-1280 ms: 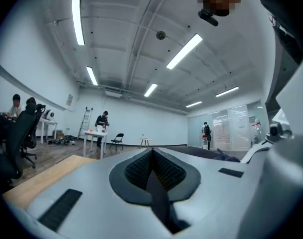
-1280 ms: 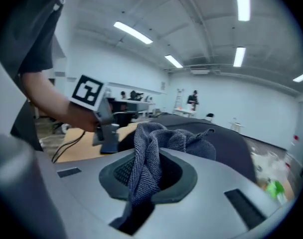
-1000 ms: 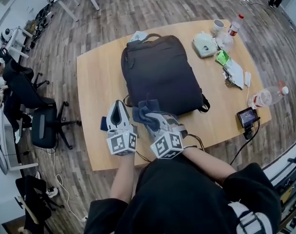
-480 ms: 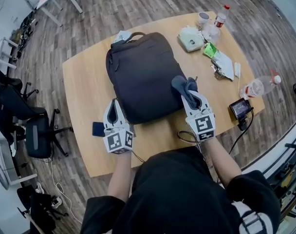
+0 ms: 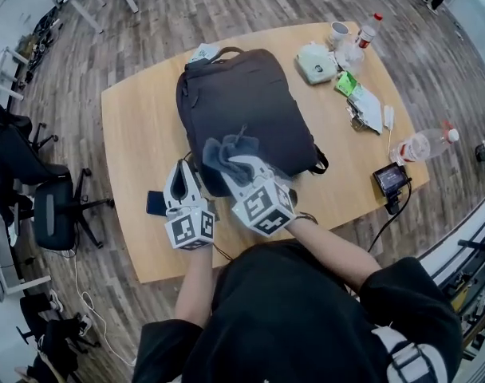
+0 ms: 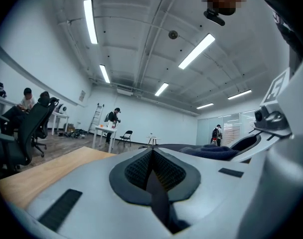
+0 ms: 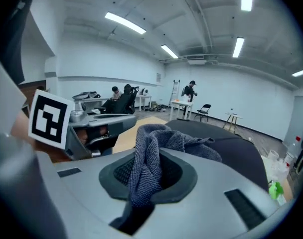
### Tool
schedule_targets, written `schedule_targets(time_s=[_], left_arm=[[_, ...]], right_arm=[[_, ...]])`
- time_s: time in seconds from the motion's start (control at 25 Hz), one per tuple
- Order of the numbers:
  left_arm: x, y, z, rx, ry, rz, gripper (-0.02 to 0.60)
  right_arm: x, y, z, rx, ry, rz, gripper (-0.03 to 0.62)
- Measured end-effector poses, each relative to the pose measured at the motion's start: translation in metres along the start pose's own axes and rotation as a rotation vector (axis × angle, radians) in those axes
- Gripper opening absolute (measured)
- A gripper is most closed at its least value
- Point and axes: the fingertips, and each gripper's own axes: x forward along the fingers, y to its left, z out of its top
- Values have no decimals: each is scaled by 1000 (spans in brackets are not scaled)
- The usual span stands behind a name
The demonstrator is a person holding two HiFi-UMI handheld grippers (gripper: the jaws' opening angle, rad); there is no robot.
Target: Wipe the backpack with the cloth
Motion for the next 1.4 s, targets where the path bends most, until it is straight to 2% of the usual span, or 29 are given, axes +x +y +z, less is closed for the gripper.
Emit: schedule_targets(time_s=[0.16,0.44,0.56,0.68,0.76,0.88,1.0,1.08,1.16,1.28,1.4], left_arm=[[-7,14,5,-12,-11,47,17],[0,7,5,6,-2,32,17],[8,-2,6,23,6,12,17],[14,-13,9,41,6,-14,17],[18,-22,12,55,-2,-48,17],[23,-33,8,110,11,-80,17],[24,-43,4,186,35,-94,17],[24,-48,11,197,25,-112,17],[22,-61,22,183,-6,-158,17],[27,-83,19,165,-16,-225,17],[28,-88,10,184,-9,-207,17]], right_arm=[[33,19,22,-30,58,59,54],[46,-15,39,-13,80,-55,54],[34,-43,34,-23,61,-121,54],[-1,-81,8,-16,43,-200,54],[-30,-116,-19,38,40,-263,54],[-55,-164,-43,144,14,-304,55],[-57,-202,-46,159,38,-340,55],[-45,-210,-38,170,53,-310,55],[-27,-198,-21,148,69,-242,55],[11,-152,12,56,95,-98,54],[48,-93,37,-87,171,67,54]])
